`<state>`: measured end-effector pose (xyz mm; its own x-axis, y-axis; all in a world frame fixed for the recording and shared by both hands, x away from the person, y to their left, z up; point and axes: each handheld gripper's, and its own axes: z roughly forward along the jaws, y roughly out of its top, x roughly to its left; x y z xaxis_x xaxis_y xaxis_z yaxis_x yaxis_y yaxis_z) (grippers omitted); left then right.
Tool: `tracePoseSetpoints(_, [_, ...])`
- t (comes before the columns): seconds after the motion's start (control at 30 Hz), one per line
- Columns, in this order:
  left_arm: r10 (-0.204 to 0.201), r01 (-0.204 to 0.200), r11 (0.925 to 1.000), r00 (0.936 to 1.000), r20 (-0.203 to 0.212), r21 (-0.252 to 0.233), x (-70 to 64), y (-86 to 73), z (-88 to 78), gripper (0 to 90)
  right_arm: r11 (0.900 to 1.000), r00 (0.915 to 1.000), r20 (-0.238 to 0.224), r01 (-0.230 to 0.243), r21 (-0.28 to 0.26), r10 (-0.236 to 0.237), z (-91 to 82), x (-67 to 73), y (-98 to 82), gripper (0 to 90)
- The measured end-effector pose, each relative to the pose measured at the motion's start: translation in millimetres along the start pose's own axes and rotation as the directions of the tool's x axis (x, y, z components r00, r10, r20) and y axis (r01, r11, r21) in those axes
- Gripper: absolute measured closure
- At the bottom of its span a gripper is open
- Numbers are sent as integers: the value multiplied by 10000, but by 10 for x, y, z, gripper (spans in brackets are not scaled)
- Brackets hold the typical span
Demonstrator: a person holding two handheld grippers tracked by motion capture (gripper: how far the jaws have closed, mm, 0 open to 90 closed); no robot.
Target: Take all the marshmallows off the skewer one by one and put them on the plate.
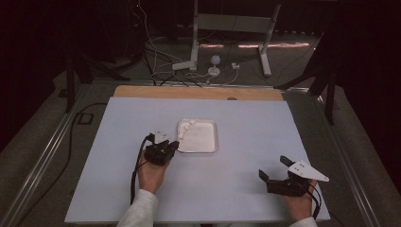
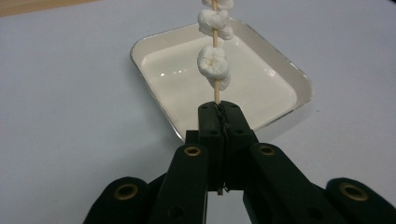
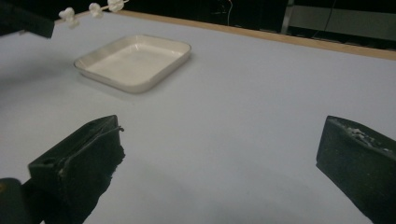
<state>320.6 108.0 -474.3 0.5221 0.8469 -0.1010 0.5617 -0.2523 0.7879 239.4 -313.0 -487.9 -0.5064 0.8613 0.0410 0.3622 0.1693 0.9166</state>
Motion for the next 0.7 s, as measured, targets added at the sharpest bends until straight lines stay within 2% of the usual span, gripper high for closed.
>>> tracePoseSetpoints(0.13, [311,-306,9990,9994,173,-323,18,-94,-123,898,9999,9996,-255,-117,65,119,52,25,114,0])
tracePoseSetpoints(0.3, [265,-251,9984,9993,271,-503,44,-151,-176,898,10000,9980,-632,-39,-35,37,150,88,279,0])
tracePoseSetpoints(0.37, [120,-92,9976,9991,414,-680,53,-154,-205,898,10000,9958,-918,25,-80,-32,269,166,407,0])
tracePoseSetpoints(0.57, [412,-359,9962,9970,662,-797,-2,-138,-238,898,9996,9865,-1617,247,-168,-271,584,349,628,0])
tracePoseSetpoints(0.7, [571,-509,9951,9957,727,-843,-33,-133,-245,898,9997,9806,-1943,234,-89,-247,766,432,758,0])
